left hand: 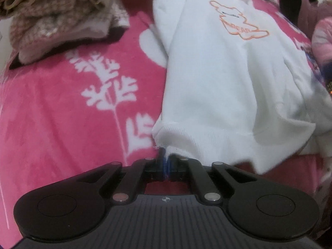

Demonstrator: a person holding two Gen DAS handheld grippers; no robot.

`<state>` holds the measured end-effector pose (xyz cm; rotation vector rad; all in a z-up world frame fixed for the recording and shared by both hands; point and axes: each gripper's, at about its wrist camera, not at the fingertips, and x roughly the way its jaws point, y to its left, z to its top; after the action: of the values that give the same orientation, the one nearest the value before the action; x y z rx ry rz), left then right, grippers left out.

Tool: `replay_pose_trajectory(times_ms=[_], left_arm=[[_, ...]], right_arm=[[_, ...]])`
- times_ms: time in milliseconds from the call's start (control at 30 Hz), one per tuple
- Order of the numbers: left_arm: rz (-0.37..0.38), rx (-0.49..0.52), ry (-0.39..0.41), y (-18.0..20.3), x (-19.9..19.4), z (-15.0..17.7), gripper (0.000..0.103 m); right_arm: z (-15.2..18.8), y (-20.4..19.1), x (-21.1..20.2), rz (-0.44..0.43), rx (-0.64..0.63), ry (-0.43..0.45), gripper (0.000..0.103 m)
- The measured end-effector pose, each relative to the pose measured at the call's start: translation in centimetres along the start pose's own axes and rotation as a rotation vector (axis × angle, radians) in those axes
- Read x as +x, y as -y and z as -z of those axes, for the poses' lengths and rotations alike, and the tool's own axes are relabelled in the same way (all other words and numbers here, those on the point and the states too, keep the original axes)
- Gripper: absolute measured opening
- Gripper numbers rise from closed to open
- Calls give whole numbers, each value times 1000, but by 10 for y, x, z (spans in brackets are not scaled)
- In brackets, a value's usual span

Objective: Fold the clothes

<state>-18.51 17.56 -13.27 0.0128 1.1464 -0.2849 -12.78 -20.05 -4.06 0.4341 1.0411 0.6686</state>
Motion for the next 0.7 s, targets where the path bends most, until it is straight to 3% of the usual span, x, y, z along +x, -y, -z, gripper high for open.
replay_pose_trajectory(times_ms=[100,167,267,400,467,500,567,633,700], left_arm=[[7,2,-5,-1,0,-2,1],[7,3,-7,-1,-2,-3,1],[1,0,-6,-1,-1,-4,1],[-8,-5,-10,-1,-1,-4,2],[-9,-3,-14,-1,0,-5,2],[-10,-2,-15,-1,1,-5,2],[-12,0,-13,-1,2,-5,2],[-18,3,-10,0,2,-4,2],[-25,7,-7,2,1,-4,2]], right_arm=[[1,54,-49,245,260,161,49],[12,72,-68,328,339,213,49],[26,40,-58,281,143,143,49],[27,-8,-17,176,-130,-47,46],[31,-18,6,195,-205,-127,46],[34,-18,18,244,-241,-166,44],[44,-9,31,316,-281,-211,27],[43,2,25,325,-235,-198,7],[39,7,14,309,-180,-164,5]])
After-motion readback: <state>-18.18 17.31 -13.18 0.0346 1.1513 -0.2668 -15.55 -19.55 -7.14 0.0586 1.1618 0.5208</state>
